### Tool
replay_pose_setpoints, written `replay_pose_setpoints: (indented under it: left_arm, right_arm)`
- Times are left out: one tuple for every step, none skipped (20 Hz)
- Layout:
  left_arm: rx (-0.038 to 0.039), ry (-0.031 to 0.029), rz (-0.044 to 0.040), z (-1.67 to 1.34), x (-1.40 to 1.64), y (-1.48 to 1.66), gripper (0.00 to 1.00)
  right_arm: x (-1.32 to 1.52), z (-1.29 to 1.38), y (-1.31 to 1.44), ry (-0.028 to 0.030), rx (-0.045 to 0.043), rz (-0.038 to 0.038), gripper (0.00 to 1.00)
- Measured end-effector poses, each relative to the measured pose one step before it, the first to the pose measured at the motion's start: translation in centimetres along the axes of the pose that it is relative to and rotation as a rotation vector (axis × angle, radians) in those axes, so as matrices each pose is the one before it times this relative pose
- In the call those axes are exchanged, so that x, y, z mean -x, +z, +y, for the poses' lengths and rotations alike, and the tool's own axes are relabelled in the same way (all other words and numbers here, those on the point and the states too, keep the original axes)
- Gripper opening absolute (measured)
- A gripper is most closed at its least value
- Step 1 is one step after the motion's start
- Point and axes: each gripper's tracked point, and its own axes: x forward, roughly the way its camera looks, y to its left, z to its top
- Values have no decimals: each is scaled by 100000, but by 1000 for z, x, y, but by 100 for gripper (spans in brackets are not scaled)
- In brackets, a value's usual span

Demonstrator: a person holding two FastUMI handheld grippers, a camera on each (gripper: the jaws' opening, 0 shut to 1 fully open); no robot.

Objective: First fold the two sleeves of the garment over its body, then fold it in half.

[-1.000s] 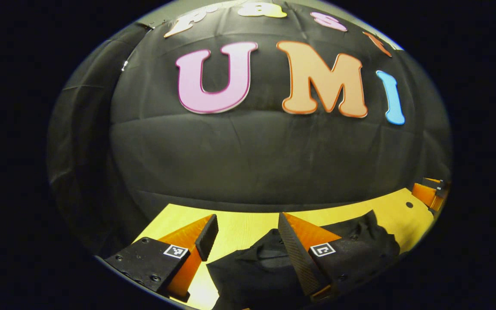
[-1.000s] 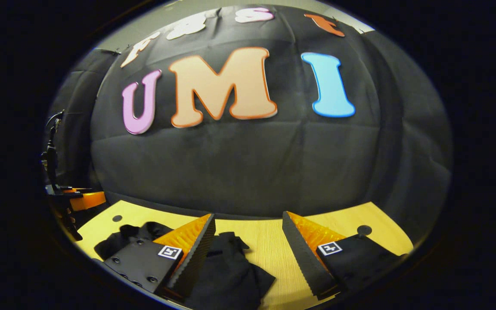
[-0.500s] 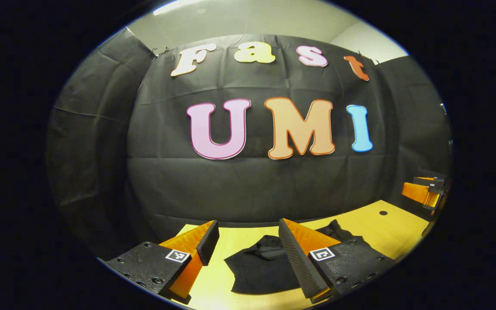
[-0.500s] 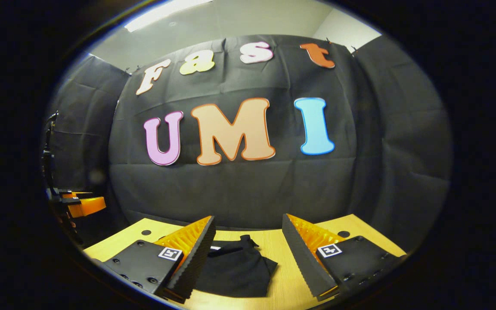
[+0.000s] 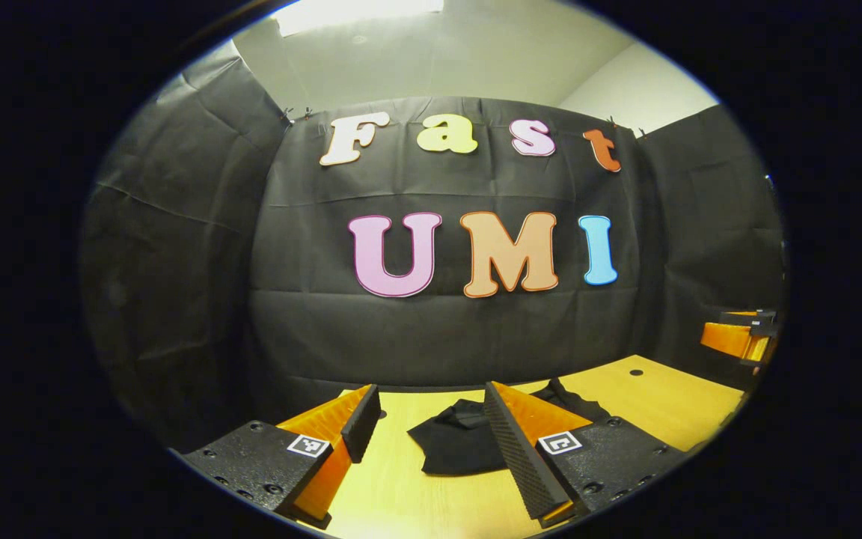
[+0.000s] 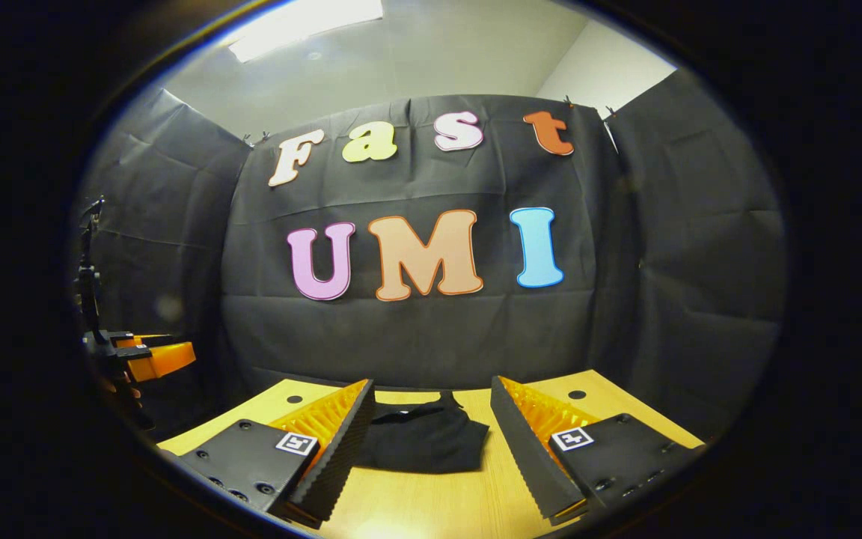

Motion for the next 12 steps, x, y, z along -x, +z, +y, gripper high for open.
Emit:
replay_pose_setpoints:
  left_arm:
    - [953,575,1060,-35,1008,-267,88]
    - [1664,666,839,-154,807,-92,88]
    - [1361,597,-197,-172,833,83,88]
    - [1087,1552,-306,26,568,186,88]
    - [568,1333,878,-60,581,67,85]
    - [542,262,-162,-300,529,47,85]
    - [414,-1082,-1382,-596,305,659,88]
    - [-312,-193,-553,-281,103,278,89]
    - [-594,68,1008,-204,222,2,85]
    - [-317,-507,-417,-343,214,320,85]
    - [-354,-769,-859,-377,86,485,89]
    - [-795,-39,-783,-247,67,285,82]
  right_arm:
    - [1077,175,-289,187,237,244,97]
    - [886,212,-87,677,167,-87,94]
    - [681,122,-39,648,-4,-424,97]
    - [579,26,198,316,-232,-871,100]
    - [482,-126,9,-200,-541,199,97]
    - [394,103,91,1329,-560,70,94]
    - [194,392,432,1385,415,-1177,94]
    - [-3,-236,422,-152,613,-289,97]
    - [262,-190,-27,975,231,434,94]
    - [-22,224,268,1461,533,-233,97]
    - [-33,-85,435,301,567,-990,98]
    - [10,-60,96,6,-148,252,97]
